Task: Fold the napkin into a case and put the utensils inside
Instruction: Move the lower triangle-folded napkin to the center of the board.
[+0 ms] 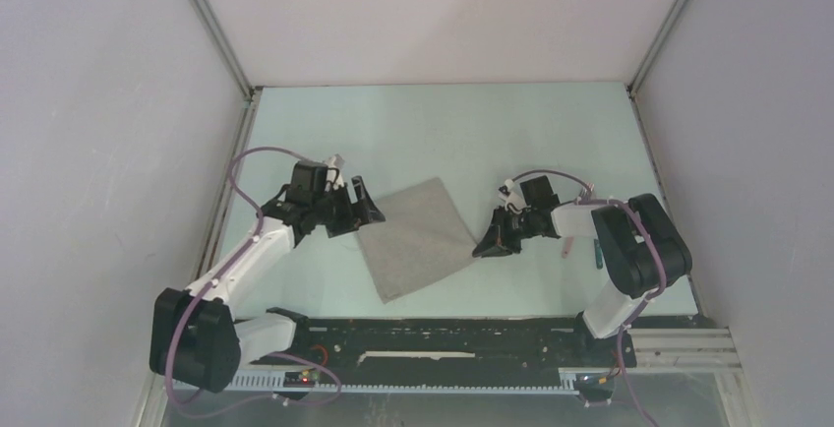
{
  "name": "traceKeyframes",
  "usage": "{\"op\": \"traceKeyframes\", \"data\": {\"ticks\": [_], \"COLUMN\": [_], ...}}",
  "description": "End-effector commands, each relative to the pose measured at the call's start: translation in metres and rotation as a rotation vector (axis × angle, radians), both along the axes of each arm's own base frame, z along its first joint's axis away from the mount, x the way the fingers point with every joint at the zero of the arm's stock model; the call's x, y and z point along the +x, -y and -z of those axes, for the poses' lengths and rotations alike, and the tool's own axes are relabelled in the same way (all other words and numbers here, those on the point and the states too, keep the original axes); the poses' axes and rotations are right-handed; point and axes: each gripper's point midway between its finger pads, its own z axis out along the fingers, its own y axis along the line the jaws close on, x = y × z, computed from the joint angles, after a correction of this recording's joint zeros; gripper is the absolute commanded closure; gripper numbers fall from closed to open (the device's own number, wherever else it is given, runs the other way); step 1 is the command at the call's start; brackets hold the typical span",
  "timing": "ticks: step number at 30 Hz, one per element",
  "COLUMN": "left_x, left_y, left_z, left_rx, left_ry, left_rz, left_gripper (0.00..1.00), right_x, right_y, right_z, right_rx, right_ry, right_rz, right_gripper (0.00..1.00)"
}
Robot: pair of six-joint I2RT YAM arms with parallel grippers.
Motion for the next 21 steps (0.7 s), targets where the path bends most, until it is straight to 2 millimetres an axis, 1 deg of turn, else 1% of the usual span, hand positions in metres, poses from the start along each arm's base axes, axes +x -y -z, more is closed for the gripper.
{"op": "traceKeyframes", "data": {"ticks": [1,3,5,9,13,18,21], "left_x": [0.02,0.021,0.022,0.026,0.032,0.035,0.036], "left_y": [0.003,0.003,0.001,-0.012,-0.023,-0.017,-0.013], "left_z": [-0.007,-0.002,0.001,0.006,0.007,0.013,0.016], "left_rx": [-0.009,-0.011,-0.013,0.018,-0.008,-0.036,-0.055], "left_ry": [0.055,0.043,0.047,0.061,0.074,0.045,0.034], "left_rz": [-0.032,-0.047,-0.075,-0.147,-0.202,-0.182,-0.172], "left_gripper": [0.16,0.17,0.21,0.25,0.29,0.31,0.34], "right_x": [0.009,0.009,0.01,0.01,0.008,0.005,0.002], "right_y": [0.003,0.003,0.004,0.006,0.008,0.005,0.0], "right_z": [-0.003,-0.002,-0.002,-0.003,-0.003,-0.006,-0.008], "right_rx": [-0.014,-0.019,-0.024,-0.037,-0.055,-0.056,-0.059], "right_ry": [0.033,0.033,0.037,0.042,0.044,0.058,0.063], "right_rz": [-0.009,-0.007,-0.004,-0.002,0.003,0.011,0.013], "right_gripper": [0.93,0.93,0.93,0.93,0.93,0.93,0.93]}}
